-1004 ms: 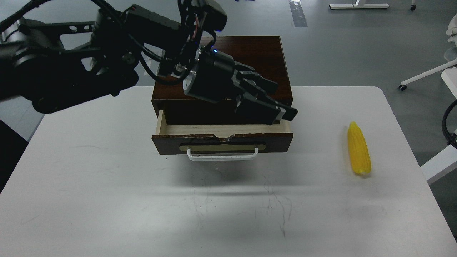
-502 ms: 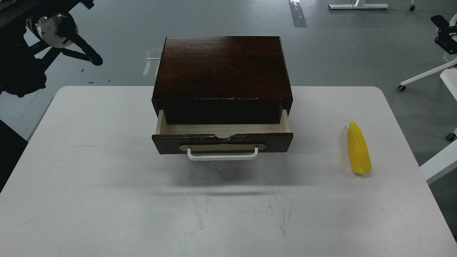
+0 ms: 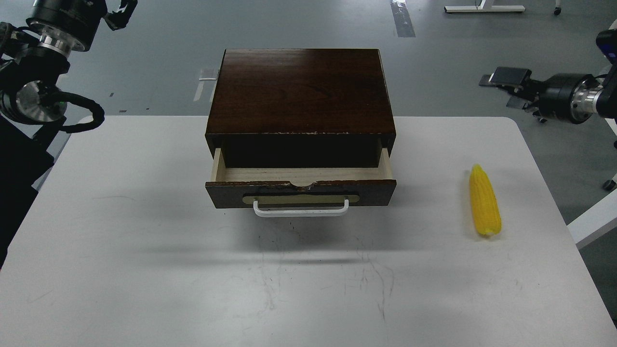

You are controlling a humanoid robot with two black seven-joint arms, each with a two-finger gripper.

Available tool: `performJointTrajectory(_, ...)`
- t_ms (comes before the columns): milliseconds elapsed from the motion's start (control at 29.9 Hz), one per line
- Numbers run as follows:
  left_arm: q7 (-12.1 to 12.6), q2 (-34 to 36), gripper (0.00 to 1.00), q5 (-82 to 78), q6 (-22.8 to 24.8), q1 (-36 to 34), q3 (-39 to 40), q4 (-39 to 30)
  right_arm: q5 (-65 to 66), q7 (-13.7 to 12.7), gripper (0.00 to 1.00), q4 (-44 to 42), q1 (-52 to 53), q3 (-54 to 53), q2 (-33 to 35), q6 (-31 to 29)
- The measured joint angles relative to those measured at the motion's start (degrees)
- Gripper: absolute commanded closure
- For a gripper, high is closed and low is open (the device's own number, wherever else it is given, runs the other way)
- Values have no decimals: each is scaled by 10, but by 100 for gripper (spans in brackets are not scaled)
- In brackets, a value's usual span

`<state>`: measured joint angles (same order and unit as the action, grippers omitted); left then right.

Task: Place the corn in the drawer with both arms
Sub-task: 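Reach the right gripper down and grasp the yellow corn cob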

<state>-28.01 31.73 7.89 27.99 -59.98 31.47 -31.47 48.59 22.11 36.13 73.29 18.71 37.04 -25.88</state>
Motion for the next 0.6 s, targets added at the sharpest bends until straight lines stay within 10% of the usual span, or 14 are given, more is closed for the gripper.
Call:
performJointTrajectory(234,0,15,2,19,0,3,1,-4,52,-84,0,94,8,69,9,5)
performJointTrajectory(603,0,38,2,20,0,3,2,-7,127,-110,10,63,-21,95,-27,39)
